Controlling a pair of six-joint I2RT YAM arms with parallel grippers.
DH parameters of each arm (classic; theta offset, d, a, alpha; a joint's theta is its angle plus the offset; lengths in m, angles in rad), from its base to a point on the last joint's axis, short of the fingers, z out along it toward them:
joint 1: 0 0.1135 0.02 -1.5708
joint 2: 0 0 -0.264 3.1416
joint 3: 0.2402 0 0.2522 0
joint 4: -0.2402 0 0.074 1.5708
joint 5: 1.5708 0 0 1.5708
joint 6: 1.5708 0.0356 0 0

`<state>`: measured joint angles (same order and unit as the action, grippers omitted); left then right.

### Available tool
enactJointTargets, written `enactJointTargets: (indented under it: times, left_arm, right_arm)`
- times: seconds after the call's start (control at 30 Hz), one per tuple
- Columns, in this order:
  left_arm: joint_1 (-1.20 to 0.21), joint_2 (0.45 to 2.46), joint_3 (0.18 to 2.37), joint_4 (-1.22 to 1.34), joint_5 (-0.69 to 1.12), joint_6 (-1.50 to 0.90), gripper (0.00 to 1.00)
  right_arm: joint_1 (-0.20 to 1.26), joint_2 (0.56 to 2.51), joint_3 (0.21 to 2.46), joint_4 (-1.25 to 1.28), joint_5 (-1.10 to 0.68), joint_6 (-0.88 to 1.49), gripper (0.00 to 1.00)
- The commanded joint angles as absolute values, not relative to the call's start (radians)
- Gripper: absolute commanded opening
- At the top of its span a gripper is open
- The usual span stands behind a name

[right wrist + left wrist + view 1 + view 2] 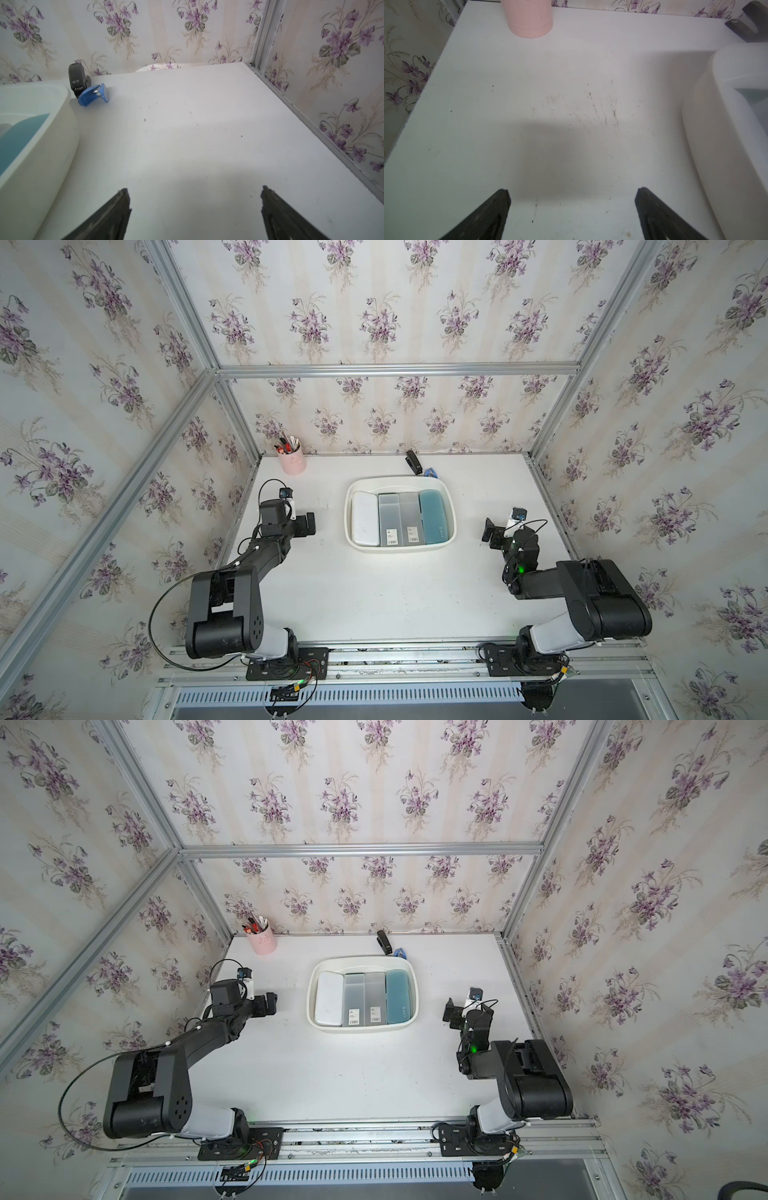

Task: Put the pencil case into the storage box
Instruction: Reset both arms

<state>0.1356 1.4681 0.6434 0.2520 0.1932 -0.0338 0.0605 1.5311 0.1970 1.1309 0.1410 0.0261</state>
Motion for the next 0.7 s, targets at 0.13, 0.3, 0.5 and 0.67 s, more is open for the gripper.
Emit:
enactJointTargets:
  times: [0.13,0.3,0.5,0.67]
  left_arm:
    - [0.032,1.481,0.518,0.572,0.154,0.058,0.99]
    - [-0.005,1.494,0.456,0.681,0.068,0.067,0.99]
    - [-0.006,1.497,0.445,0.7,0.058,0.067,0.99]
    - [-0.006,1.494,0.446,0.694,0.058,0.065,0.99]
  right_arm:
    - [0.058,1.53,0.2,1.324,0.165,0.034,1.0]
    - [0.058,1.54,0.218,1.282,0.159,0.029,1.0]
    - [0.058,1.535,0.217,1.279,0.16,0.028,1.0]
    - [0.058,1.534,0.216,1.281,0.159,0.028,1.0]
